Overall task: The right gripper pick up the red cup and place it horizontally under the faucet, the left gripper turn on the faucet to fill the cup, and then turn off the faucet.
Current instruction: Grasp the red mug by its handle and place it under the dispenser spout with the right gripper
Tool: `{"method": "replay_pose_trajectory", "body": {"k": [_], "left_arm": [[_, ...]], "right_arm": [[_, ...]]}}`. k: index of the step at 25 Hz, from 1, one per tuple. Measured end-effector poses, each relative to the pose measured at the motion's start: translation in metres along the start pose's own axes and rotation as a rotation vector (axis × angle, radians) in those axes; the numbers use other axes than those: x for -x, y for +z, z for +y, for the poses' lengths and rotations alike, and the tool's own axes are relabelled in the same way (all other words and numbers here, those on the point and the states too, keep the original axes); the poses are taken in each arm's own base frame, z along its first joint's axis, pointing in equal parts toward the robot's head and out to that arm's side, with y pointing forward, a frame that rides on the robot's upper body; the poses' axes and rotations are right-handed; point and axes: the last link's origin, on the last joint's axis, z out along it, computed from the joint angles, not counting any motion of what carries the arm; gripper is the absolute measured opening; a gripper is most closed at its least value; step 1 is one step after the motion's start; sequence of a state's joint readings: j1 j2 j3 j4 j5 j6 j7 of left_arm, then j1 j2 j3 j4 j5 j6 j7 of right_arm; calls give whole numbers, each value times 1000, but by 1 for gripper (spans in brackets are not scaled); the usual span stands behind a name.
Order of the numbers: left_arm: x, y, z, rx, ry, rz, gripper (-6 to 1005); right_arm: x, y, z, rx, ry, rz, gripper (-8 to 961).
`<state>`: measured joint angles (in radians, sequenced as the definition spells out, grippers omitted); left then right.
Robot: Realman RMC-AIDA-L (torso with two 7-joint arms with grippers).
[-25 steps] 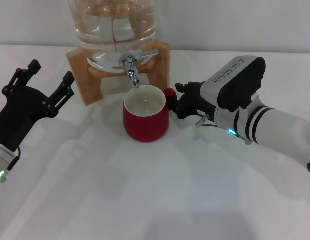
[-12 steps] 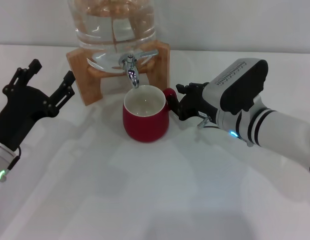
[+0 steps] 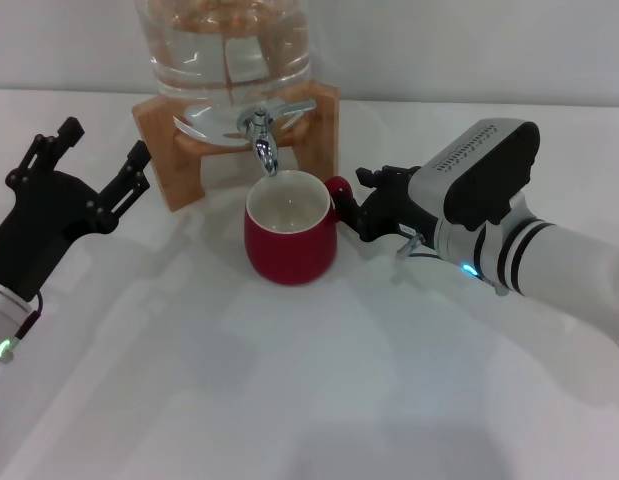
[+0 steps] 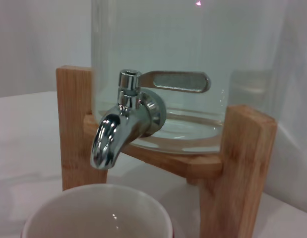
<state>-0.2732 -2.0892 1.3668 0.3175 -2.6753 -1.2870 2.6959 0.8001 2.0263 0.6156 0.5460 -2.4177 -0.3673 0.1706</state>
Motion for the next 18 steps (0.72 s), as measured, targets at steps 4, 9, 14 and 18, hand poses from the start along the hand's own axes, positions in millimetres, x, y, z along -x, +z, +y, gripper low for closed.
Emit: {"method": "replay_pose_trajectory", "body": {"k": [4,9,14,18], "left_arm": [[0,0,0,0,0,0,846],[0,0,0,-2,1,0,846],[0,0,-1,-5,1,-1,846],[0,0,-1,-7,1,-3,846]], "right_arm": [[-1,-1,-1,-3,3,1,421],[-2,-3,0,-2,13,-13,420],[-4,-5,-2,-5,19,-15,421],[-5,-6,-1,-3,19,-15,423]]}}
